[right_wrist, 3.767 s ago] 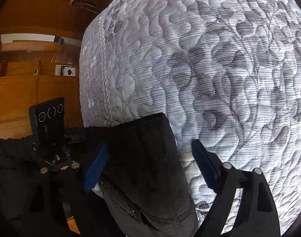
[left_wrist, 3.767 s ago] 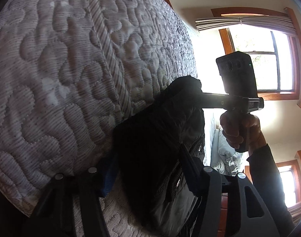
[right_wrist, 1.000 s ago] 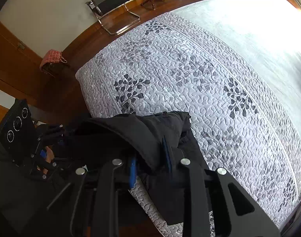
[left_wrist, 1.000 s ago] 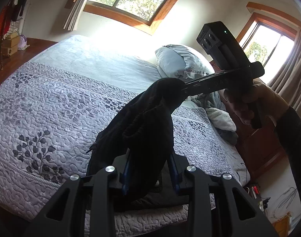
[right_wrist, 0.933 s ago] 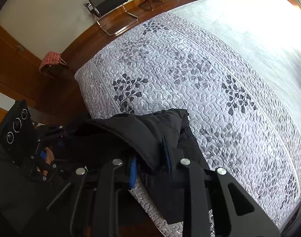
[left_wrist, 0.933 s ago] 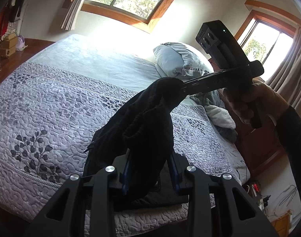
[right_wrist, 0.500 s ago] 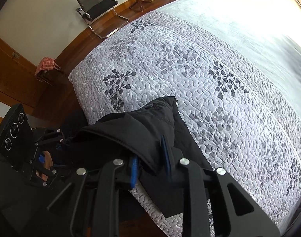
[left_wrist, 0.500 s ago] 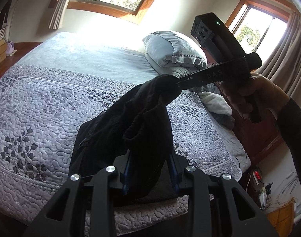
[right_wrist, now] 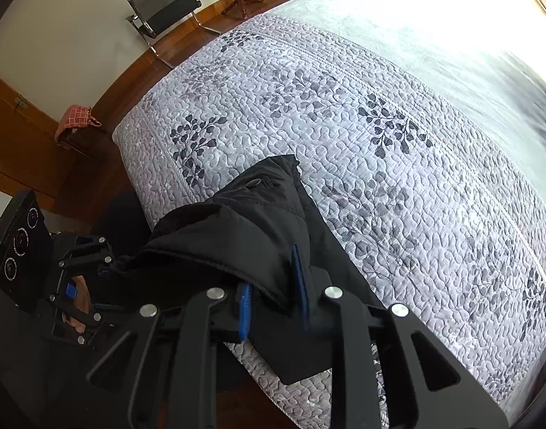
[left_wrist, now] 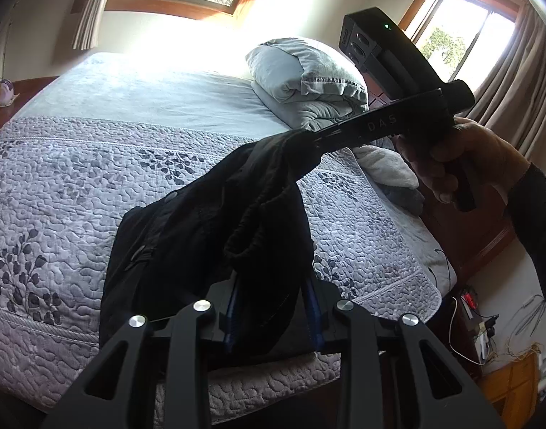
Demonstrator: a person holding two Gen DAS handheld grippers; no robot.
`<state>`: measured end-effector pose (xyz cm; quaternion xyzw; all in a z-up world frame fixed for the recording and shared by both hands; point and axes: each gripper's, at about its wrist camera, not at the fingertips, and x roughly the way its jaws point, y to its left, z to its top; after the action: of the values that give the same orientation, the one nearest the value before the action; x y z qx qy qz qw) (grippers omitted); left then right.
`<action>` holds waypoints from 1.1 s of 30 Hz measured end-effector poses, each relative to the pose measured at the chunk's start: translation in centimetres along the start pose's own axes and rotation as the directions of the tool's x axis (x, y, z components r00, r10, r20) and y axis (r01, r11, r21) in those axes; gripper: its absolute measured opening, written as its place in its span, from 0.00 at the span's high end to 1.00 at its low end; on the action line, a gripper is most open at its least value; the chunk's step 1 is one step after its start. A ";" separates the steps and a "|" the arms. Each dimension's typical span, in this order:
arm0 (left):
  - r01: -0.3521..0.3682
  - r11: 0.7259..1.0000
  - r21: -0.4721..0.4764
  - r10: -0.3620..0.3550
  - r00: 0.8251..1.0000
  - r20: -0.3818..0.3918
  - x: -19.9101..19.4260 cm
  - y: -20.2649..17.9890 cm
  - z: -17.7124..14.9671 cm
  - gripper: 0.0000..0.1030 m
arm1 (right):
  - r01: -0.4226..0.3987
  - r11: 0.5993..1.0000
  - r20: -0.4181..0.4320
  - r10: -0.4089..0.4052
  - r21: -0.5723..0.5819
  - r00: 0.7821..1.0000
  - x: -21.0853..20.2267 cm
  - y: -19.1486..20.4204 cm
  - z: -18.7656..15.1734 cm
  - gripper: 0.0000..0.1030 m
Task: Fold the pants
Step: 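Lift the pants with both tools and fold the right tool's end over, then lower the folded pants onto the bedspread and open both tools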
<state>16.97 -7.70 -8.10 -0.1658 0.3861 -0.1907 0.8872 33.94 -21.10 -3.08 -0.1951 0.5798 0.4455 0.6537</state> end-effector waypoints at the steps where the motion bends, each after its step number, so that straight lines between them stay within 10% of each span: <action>1: 0.000 1.000 0.001 0.000 1.000 -0.004 0.3 -0.2 -0.1 0.70 | 0.001 1.000 0.000 -0.001 0.002 1.000 0.1 -0.2 -0.1 0.81; 33: -0.003 1.000 0.031 0.009 0.984 -0.176 10.9 -3.2 -3.5 0.71 | 0.039 0.994 0.016 -0.037 -0.098 0.999 5.8 -7.9 -7.3 0.87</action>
<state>20.53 -16.08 -15.66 -0.1335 0.4607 -0.2079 0.8525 35.62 -28.82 -12.34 -0.2349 0.5488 0.4622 0.6557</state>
